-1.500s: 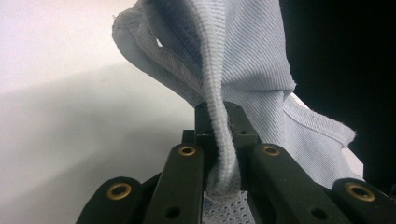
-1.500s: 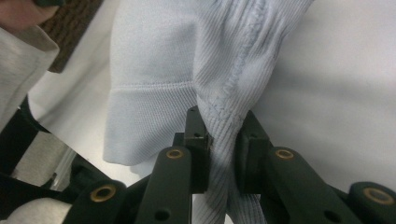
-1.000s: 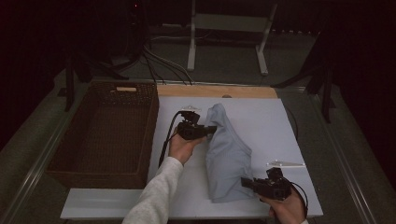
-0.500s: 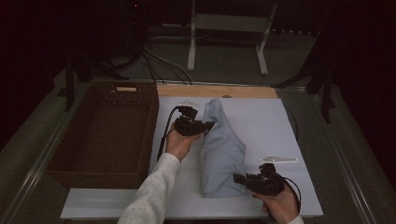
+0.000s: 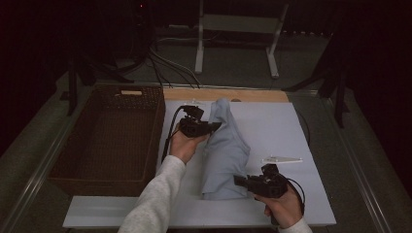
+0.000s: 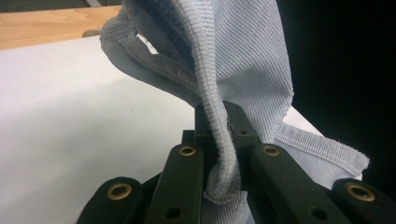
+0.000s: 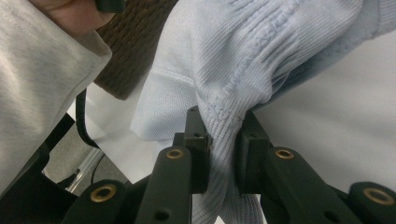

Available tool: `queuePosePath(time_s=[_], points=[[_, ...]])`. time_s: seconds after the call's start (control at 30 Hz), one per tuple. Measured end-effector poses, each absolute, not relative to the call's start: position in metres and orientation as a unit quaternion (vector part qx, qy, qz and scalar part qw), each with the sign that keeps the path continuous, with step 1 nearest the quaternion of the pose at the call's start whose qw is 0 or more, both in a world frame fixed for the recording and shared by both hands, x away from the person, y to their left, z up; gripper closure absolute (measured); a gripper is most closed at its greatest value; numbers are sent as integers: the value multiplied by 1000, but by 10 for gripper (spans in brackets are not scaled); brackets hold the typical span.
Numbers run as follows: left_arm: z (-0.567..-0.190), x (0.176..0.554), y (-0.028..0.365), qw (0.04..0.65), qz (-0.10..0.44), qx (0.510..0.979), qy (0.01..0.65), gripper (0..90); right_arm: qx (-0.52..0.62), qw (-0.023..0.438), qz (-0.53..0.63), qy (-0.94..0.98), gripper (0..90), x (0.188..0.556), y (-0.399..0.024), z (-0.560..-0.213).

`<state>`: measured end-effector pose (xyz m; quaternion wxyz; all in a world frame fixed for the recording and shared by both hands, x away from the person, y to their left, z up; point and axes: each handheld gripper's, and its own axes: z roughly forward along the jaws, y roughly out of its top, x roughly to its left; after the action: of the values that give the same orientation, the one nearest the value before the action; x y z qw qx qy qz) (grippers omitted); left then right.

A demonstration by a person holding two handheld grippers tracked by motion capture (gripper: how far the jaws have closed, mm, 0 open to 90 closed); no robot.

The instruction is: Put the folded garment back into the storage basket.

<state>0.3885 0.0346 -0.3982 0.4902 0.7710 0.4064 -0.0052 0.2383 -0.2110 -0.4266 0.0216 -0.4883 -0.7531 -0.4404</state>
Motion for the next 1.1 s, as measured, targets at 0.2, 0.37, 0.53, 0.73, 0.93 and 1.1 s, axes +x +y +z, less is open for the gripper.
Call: queuePosePath(time_s=[0.2,0.37,0.53,0.73,0.93,1.1], points=[[-394,390,39,491,-7,769,409,867,-485,23,-442,-754,785,243,-204,-423],[-390,392,41,486,-7,773,407,867,-481,24,-443,-756,785,246,-200,-420],[-386,394,44,489,-7,771,409,867,-479,25,-449,-754,785,251,-194,-415],[-384,396,49,489,-6,768,412,867,-475,28,-452,-754,785,255,-187,-413],[-382,398,54,489,-7,766,416,867,-473,30,-452,-756,786,259,-180,-410],[-379,399,58,487,-6,767,418,867,-468,33,-454,-757,786,263,-174,-406]])
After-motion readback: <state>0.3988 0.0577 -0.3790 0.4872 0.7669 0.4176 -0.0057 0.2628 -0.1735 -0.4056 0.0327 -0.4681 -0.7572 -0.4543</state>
